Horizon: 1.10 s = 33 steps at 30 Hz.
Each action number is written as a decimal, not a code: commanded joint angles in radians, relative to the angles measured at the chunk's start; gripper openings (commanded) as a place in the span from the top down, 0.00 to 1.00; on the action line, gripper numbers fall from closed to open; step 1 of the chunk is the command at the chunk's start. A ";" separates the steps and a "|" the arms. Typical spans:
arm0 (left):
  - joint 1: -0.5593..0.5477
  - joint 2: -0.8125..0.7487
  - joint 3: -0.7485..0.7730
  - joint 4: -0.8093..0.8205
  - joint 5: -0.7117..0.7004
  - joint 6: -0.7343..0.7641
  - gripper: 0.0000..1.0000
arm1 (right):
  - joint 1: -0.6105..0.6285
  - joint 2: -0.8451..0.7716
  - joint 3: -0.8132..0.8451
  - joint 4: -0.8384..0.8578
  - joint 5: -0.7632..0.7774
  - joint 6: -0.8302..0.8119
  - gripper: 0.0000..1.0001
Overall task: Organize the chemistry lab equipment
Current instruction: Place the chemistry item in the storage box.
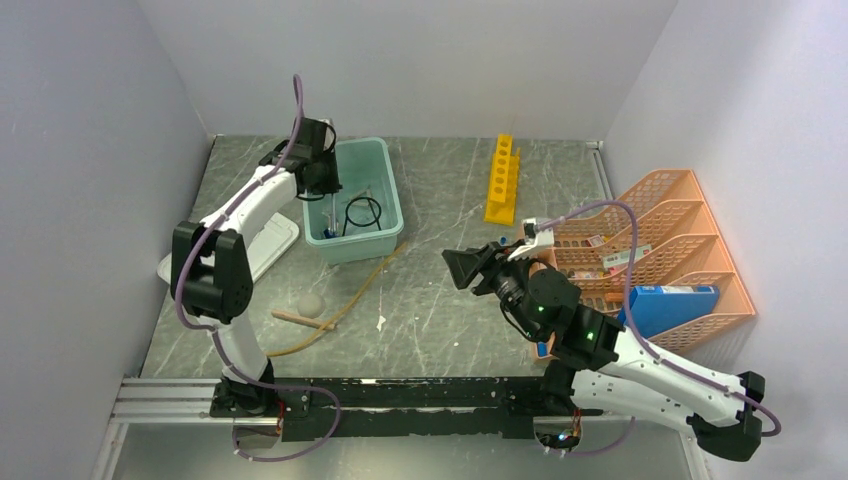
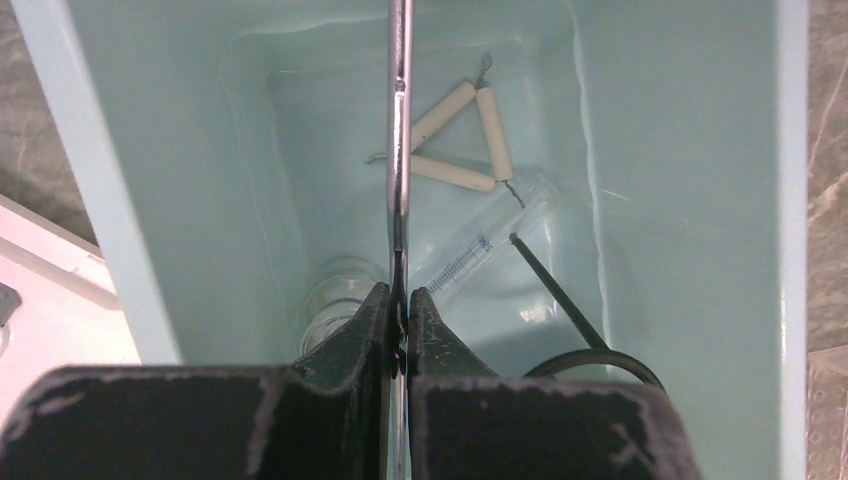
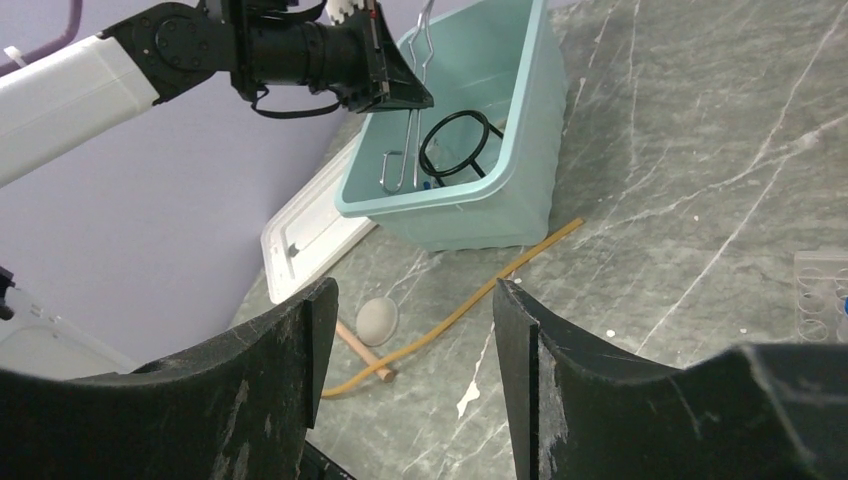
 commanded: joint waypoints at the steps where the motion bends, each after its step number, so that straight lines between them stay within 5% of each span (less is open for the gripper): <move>1: 0.013 0.024 0.039 0.005 0.034 -0.014 0.95 | -0.004 -0.019 -0.013 -0.010 0.027 0.014 0.38; 8: 0.019 0.056 0.004 0.016 0.039 -0.038 0.93 | -0.003 0.012 -0.006 -0.011 0.018 0.005 0.38; 19: 0.028 0.047 0.003 0.002 0.039 -0.018 0.49 | -0.005 0.102 0.005 -0.028 -0.009 0.047 0.35; 33: 0.033 -0.125 0.042 -0.040 0.049 0.043 0.40 | -0.012 0.398 0.165 -0.088 -0.079 0.186 0.31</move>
